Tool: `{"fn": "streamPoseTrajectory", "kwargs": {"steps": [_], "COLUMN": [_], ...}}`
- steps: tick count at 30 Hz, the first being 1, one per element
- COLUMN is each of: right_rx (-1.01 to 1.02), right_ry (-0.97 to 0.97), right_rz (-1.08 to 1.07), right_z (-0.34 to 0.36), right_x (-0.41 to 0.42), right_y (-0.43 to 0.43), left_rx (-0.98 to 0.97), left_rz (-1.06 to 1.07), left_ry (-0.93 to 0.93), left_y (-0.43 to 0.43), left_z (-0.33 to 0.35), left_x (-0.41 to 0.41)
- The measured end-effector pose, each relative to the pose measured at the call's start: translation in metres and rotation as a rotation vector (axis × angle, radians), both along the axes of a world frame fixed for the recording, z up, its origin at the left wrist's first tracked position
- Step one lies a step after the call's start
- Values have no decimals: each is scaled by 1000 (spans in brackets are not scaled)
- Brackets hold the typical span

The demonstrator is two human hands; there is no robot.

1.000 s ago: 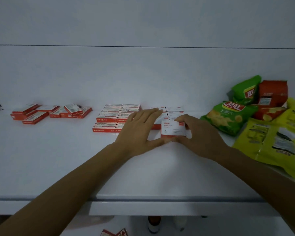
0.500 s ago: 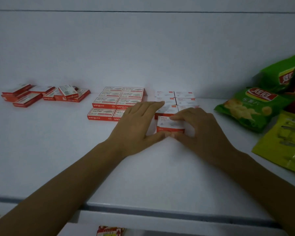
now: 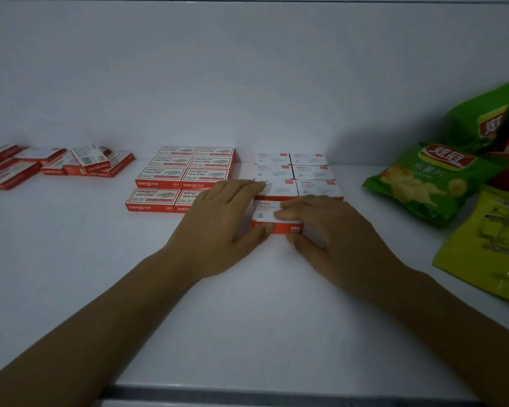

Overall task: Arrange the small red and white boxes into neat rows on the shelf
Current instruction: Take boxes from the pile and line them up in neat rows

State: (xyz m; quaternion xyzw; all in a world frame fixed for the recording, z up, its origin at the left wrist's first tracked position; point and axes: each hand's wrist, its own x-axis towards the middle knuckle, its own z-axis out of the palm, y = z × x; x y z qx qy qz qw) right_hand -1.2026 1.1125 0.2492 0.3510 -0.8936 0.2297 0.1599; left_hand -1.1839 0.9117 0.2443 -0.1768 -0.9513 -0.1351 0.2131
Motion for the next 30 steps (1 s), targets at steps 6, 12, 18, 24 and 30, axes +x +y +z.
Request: {"fn": "streamPoseTrajectory", "kwargs": {"steps": [6, 12, 18, 24, 30], "right_rx": [13, 27, 74, 69, 37], "right_ry": [-3, 3, -34, -14, 43], "right_rz": [-41, -77, -101, -88, -100], "right_z": [0, 3, 6, 5, 3], "right_x": [-5, -3, 2, 6, 11], "right_y": [-3, -7, -9, -9, -3], "left_rx": [15, 15, 5, -16, 4], "left_rz": [7, -8, 6, 20, 59], "left_ry": [-40, -46, -29, -27, -37], "left_y": [-2, -3, -3, 2, 1], "left_z": [1, -1, 0, 5, 4], "left_x": [-3, -4, 0, 6, 9]}}
